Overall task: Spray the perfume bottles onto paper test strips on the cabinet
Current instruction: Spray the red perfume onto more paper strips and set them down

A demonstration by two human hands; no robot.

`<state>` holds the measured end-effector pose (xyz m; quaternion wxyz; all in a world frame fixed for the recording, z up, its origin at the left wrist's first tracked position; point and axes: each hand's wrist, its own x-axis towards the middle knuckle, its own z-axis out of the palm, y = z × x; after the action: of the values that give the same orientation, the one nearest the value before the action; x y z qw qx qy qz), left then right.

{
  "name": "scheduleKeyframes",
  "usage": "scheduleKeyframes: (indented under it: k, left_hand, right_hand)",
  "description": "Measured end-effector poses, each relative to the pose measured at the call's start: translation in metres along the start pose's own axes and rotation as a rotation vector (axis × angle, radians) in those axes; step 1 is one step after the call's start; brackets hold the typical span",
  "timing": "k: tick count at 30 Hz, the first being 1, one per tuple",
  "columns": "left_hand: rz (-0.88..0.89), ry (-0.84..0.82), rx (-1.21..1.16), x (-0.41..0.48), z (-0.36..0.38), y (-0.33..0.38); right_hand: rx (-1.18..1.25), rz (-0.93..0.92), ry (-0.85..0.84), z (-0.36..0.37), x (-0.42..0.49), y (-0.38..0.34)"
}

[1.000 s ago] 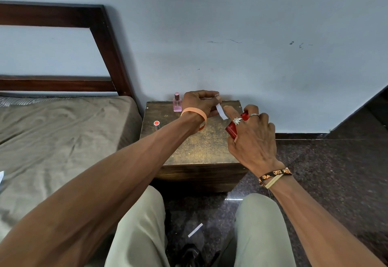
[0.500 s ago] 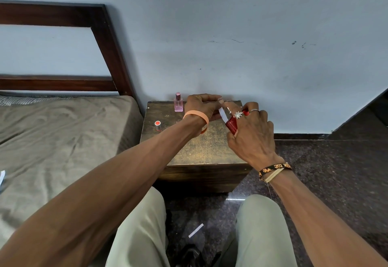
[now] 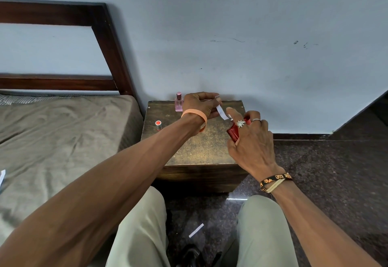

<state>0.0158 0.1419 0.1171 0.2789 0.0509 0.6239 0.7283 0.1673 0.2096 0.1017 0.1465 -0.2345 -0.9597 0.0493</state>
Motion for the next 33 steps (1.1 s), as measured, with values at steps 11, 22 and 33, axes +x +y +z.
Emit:
scheduleKeyframes:
  k: [11,22,33]
  left_hand:
    - [0.01,-0.04,-0.003,-0.003,0.002,-0.004]
    - [-0.018,-0.23,0.292,0.002,-0.005,-0.027]
    - [-0.063,-0.195,0.321,0.031,-0.001,-0.059]
  right_hand:
    - [0.226,0.039,0.036,-0.004,0.022,0.001]
    - [0.712,0.215,0.104,0.035,0.013,0.008]
    - [0.725,0.219,-0.067,0.091,0.03,0.03]
